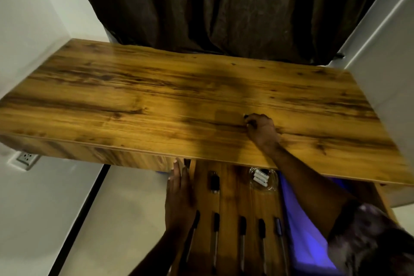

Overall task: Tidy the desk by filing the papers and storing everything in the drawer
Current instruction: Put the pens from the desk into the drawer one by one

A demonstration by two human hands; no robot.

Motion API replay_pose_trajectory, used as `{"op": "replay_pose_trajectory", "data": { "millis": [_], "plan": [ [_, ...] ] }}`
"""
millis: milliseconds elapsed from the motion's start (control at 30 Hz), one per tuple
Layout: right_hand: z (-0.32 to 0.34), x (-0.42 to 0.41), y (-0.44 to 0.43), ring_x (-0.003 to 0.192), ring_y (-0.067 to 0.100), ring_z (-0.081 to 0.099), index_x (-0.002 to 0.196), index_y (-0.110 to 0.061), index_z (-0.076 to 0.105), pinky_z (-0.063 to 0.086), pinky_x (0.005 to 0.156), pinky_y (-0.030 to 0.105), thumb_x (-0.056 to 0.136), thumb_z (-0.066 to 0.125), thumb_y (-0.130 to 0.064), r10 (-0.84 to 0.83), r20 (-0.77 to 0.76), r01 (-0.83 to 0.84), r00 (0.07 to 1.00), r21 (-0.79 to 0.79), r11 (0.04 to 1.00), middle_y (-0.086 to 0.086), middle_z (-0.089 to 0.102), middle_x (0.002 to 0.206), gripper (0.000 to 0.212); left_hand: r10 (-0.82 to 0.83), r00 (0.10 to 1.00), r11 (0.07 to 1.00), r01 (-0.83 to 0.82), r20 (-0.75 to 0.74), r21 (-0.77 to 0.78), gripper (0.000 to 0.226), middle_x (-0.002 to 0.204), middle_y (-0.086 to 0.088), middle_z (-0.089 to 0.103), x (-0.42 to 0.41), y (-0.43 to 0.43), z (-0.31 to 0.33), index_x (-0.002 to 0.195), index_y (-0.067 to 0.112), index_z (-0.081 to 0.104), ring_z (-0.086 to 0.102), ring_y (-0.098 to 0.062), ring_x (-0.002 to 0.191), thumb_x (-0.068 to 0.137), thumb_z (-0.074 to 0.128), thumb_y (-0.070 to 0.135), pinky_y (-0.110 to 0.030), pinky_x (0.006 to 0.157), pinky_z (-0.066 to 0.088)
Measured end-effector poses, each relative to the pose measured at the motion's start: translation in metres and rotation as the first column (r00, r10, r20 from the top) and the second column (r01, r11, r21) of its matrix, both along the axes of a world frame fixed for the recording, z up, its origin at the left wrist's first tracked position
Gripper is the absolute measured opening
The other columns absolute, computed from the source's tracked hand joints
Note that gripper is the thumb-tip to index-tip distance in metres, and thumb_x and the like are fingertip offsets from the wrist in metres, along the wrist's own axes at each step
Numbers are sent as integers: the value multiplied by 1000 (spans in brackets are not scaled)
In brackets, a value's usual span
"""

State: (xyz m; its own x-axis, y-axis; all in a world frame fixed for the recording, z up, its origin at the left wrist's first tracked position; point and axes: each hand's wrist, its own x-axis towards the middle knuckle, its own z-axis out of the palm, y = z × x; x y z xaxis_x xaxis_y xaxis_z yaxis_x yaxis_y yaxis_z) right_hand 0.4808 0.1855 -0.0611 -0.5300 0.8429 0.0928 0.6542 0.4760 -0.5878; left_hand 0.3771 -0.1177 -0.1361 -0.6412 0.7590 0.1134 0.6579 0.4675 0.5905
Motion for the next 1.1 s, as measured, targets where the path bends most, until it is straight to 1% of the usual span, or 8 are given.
{"op": "replay_pose_trajectory", "data": {
  "millis": [100,167,300,500,600,767,900,1100],
  "plan": [
    [13,21,-58,78,5,64,103,-14,69,55,72,21,81,69,-4,-41,-197,43,980,7,999,-1,70,98,25,6,998,999,-9,-65,-36,75,163,-8,-4,-3,4,-2,155,8,18,2,-24,151,91,57,5,-49,121,18],
    [19,39,-103,85,-7,58,111,-18,64,47,71,5,81,73,-7,-35,-233,17,972,-80,997,-9,65,104,33,9,997,999,-11,-78,-32,70,163,-8,-4,-3,5,-3,155,7,14,-2,-23,152,95,50,10,-46,122,14],
    [-12,70,-165,83,-10,57,106,-26,60,44,62,1,86,71,-21,-7,-51,-13,999,-389,921,-21,59,93,23,16,996,1000,-17,-85,-1,59,165,-6,-3,-5,9,-6,156,11,12,-3,-20,152,100,28,25,-46,123,14],
    [-72,58,-177,101,12,64,110,-24,63,51,74,17,92,61,-40,-107,-5,93,994,-450,888,-7,65,107,25,8,994,1000,-11,-107,-23,61,165,-6,-3,-7,10,-8,156,11,12,-3,-22,152,99,28,23,-47,122,15],
    [-75,44,-169,110,18,60,123,-16,61,39,74,14,96,57,-28,-105,51,116,993,-353,929,-1,62,116,31,10,995,1000,-12,-99,-17,61,165,-7,-1,-7,11,-6,156,11,11,-2,-22,152,98,23,26,-46,122,15],
    [-96,37,-153,121,28,54,134,-12,53,48,98,38,98,47,-19,-122,206,181,971,-300,937,13,56,134,36,19,996,999,-22,-91,-28,59,164,-9,1,-7,11,-5,156,9,13,2,-24,152,99,23,24,-46,122,15],
    [-99,37,-154,115,25,59,132,-34,49,53,83,33,99,45,-27,-122,117,152,986,-301,941,5,58,126,34,0,996,1000,-1,-88,-6,60,165,-10,3,-7,12,-2,155,9,15,2,-25,152,98,27,20,-45,122,12],
    [-81,62,-168,100,11,64,128,-29,53,57,80,31,94,55,-29,-110,-7,104,994,-262,960,-5,64,113,35,-4,991,1000,2,-133,-12,70,165,-12,-2,-10,18,1,155,7,13,-3,-26,152,92,43,3,-46,122,7]
  ]
}}
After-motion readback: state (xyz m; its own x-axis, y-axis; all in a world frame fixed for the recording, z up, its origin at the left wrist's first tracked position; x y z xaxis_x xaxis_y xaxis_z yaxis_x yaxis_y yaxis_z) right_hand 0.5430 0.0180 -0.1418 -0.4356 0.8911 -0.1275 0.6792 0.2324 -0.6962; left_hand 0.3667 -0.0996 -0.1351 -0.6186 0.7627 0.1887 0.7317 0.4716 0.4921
